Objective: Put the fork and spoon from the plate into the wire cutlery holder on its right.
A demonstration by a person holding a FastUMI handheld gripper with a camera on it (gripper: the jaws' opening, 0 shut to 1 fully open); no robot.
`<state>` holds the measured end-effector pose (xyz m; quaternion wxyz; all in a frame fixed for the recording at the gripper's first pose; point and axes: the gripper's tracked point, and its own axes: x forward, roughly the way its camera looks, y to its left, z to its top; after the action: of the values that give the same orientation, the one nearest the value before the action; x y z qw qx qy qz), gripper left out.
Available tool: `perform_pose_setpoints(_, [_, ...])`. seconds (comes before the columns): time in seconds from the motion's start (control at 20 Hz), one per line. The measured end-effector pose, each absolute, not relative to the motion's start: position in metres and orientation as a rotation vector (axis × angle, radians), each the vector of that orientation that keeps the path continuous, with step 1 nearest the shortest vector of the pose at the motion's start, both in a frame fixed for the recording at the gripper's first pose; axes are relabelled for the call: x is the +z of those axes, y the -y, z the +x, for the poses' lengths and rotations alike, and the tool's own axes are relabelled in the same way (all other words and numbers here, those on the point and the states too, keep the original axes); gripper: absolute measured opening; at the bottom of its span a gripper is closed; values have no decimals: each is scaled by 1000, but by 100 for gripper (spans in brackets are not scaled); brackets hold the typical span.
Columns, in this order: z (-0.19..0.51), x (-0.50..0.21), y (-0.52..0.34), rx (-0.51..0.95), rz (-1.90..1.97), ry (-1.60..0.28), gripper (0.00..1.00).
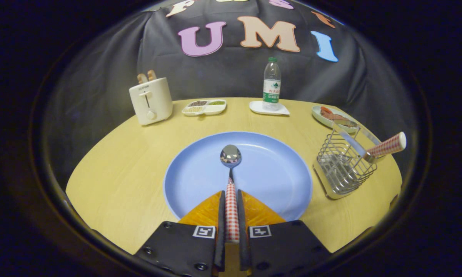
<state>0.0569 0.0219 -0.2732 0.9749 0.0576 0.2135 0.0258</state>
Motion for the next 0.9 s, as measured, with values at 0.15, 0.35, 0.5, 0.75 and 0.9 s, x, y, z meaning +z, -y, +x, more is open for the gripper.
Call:
perform_pose_setpoints(0.15, [57,-272,-23,53,88,-430,15])
perform_pose_setpoints(0.35, [57,-266,-22,42,47,-436,15])
perform_pose_setpoints(0.5, [56,-255,-23,30,33,-434,14])
perform_pose_setpoints(0.75, [51,-228,-22,2,2,-413,13])
perform_pose_setpoints(0.9, [50,-219,-25,-1,-21,-426,10])
